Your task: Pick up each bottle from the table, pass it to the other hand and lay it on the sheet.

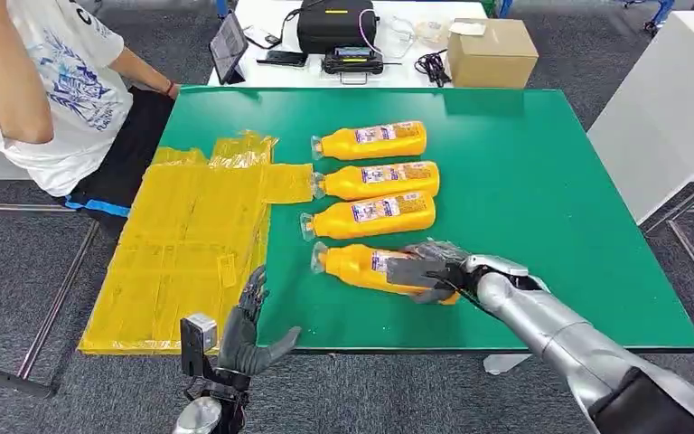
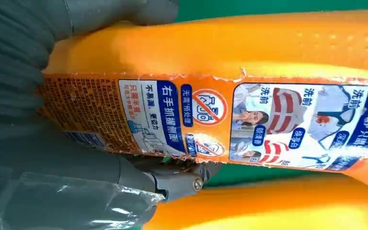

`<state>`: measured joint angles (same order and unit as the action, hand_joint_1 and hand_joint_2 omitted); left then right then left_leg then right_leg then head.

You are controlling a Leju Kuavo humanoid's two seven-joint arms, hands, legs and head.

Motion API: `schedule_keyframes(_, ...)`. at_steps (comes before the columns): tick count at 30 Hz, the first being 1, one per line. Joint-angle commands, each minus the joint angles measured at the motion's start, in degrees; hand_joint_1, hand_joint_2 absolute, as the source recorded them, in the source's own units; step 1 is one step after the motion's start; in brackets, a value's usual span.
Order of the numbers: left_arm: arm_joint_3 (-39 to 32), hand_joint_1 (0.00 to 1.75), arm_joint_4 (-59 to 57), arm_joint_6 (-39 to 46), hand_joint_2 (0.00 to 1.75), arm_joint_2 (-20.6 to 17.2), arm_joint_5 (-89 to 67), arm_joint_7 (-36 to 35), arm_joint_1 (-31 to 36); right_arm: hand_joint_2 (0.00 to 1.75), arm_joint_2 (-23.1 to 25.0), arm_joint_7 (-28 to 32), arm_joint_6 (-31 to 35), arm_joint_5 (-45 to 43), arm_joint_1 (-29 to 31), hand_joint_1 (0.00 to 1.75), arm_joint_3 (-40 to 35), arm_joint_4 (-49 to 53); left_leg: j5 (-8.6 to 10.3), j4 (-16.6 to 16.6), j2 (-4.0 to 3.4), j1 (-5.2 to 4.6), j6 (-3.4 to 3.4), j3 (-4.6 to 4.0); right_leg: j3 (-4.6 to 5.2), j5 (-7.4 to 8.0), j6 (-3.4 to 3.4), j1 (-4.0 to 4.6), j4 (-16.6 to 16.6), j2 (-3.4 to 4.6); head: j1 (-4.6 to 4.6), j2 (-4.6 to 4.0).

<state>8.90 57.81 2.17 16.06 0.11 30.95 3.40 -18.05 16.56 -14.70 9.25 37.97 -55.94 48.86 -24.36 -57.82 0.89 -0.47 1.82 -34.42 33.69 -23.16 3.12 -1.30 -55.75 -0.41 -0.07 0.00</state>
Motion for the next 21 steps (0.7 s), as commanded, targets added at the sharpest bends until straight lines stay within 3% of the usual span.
schedule_keyframes(1, 1.22, 0.00, -2.34, -0.43, 1.75, -1.15, 0.28, 0.36, 1.93, 1.75, 0.45, 4.83, 2.87, 1.70, -12.02, 1.75, 13.98, 14.04, -0.18, -0.06, -0.12, 0.15, -0.18, 0.12, -0.14, -0.12, -0.21, 0.16, -0.01, 0.08, 0.00, 0.00)
schedule_keyframes(2, 0.88, 0.00, -1.52, -0.08, 1.75, -1.05, 0.41, 0.78, 1.54, 1.75, 3.08, 7.71, 5.99, 3.15, -14.85, 1.75, 18.65, 16.22, -0.11, 0.00, -0.09, 0.06, -0.13, 0.07, -0.05, -0.07, -0.16, 0.07, -0.01, 0.06, -0.07, 0.00)
schedule_keyframes(3, 0.31, 0.00, -0.05, 0.52, 1.75, -1.01, 0.51, 0.97, 0.77, 1.75, 4.70, 7.08, 10.27, 9.15, -16.68, 1.75, 20.25, 19.45, -0.18, 0.01, -0.20, 0.15, -0.19, 0.16, -0.11, -0.09, -0.24, 0.16, 0.05, 0.16, -0.04, 0.00)
schedule_keyframes(5, -0.37, 0.00, 3.47, 0.77, 1.75, -1.28, 0.44, 0.78, -0.83, 1.75, 8.54, 6.67, 11.97, 11.81, -21.18, 1.75, 24.51, 27.03, -0.17, -0.04, -0.10, 0.17, -0.18, 0.01, -0.01, -0.10, -0.22, 0.18, 0.01, 0.07, 0.02, 0.00)
schedule_keyframes(8, -1.87, 0.00, 7.72, 1.38, 1.75, -1.23, 0.68, 0.59, -2.64, 1.75, 13.37, 6.96, 20.18, 17.49, -26.38, 1.75, 29.04, 36.32, -0.31, -0.10, -0.43, 0.21, -0.23, -0.02, 0.09, -0.15, -0.27, 0.22, -0.10, 0.40, 0.02, 0.00)
schedule_keyframes(14, -2.22, 0.00, 12.62, 2.05, 1.75, -0.77, 2.46, 0.60, -4.58, 1.75, 15.99, 7.41, 26.38, 19.01, -31.43, 1.75, 35.14, 40.21, -0.11, -0.01, 0.01, 0.14, -0.12, -0.26, 0.26, -0.12, -0.14, 0.15, -0.03, -0.02, 0.00, 0.00)
schedule_keyframes(21, -2.08, 0.00, 13.43, 2.12, 1.75, -0.82, 2.71, 0.42, -4.81, 1.75, 15.92, 8.24, 26.93, 19.02, -31.89, 1.75, 35.50, 39.69, -0.15, 0.01, -0.13, 0.08, -0.15, -0.19, 0.19, -0.10, -0.18, 0.07, -0.01, 0.11, 0.00, 0.00)
